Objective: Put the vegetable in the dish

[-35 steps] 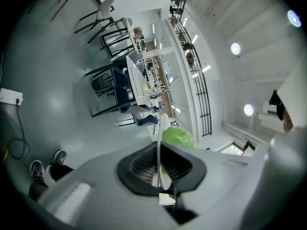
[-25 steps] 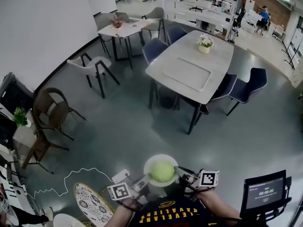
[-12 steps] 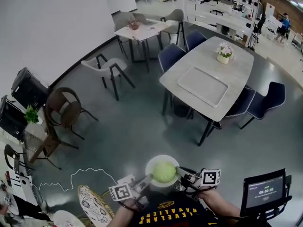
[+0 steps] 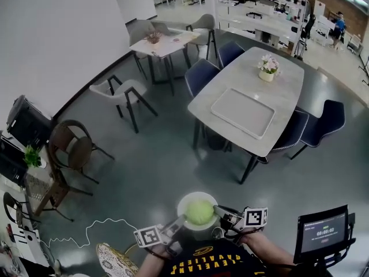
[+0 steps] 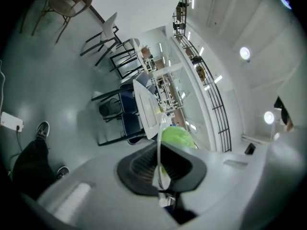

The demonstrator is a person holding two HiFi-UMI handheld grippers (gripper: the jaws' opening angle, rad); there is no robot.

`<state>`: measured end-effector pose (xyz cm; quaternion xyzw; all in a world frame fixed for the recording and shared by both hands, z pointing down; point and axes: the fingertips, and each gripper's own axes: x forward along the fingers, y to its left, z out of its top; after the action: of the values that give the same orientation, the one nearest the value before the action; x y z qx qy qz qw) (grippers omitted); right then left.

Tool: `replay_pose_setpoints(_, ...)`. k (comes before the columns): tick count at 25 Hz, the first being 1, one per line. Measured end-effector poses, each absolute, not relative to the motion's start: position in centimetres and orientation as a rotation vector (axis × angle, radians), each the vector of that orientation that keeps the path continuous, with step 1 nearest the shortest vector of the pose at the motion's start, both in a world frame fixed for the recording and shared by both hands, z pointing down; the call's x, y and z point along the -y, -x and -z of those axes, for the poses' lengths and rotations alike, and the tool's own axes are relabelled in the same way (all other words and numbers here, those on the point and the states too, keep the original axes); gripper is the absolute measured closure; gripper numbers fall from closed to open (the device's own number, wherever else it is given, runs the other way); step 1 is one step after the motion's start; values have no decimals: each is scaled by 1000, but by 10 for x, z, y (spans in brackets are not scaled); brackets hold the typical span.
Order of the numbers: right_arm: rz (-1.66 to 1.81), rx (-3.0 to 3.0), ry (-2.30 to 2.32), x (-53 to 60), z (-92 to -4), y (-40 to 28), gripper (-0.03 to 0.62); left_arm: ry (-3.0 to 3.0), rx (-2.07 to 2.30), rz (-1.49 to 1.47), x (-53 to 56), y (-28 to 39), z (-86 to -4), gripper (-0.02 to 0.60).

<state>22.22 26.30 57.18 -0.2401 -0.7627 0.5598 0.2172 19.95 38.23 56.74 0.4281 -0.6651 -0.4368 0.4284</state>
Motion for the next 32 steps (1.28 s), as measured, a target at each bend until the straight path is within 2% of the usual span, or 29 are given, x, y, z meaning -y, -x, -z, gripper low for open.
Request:
replay_pose_setpoints(9,-1590,2226,474,-242,-558,-149,579,-1203,1546,990,-357,-104,-562,569)
replay_pose_setpoints(20,-1589,2302,238,-267,-567,-37,577,-1306,1390,928,-374,25,-578,571)
replay_pose_setpoints(32,-1651,2330,191,-270,-548,-15,574,-1335,1300,907,-369,49,-566,570)
